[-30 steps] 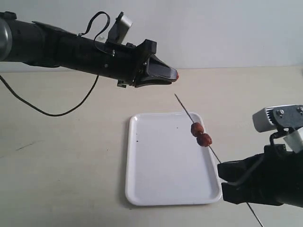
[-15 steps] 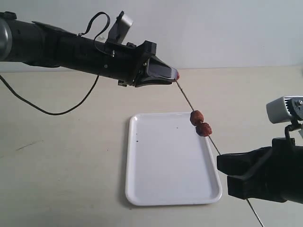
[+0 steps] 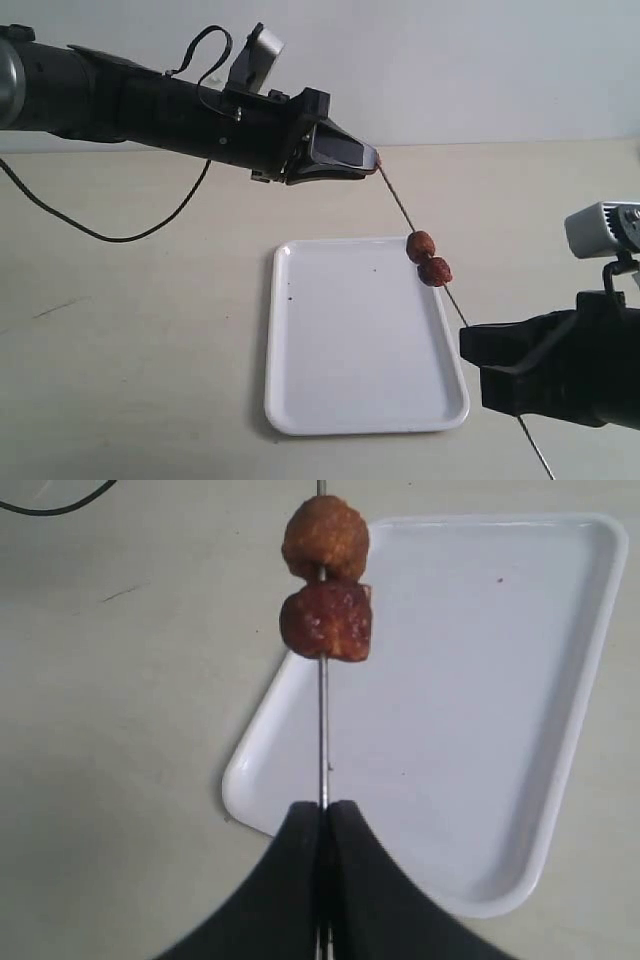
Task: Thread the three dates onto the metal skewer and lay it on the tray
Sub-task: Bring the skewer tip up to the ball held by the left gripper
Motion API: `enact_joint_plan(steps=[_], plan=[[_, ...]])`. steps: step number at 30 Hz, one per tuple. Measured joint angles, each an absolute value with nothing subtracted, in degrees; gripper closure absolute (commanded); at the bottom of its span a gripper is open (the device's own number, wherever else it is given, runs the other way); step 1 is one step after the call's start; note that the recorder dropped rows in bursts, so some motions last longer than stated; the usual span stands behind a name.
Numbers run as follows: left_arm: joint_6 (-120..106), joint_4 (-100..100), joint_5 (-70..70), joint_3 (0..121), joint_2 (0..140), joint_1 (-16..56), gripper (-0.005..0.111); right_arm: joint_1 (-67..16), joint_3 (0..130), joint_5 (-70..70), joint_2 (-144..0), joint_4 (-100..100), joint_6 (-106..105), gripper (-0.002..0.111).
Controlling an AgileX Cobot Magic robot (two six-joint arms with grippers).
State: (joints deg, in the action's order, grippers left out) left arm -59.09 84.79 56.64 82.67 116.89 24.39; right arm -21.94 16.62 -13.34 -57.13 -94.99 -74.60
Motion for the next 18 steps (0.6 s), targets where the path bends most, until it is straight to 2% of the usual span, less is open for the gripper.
enact_joint_plan(steps=[18], plan=[[-61.1,85.1,58.5,82.7,116.9,24.4,0.086,-21.9,16.6,-13.8,-57.1,-95.0,-72.1,0.108]])
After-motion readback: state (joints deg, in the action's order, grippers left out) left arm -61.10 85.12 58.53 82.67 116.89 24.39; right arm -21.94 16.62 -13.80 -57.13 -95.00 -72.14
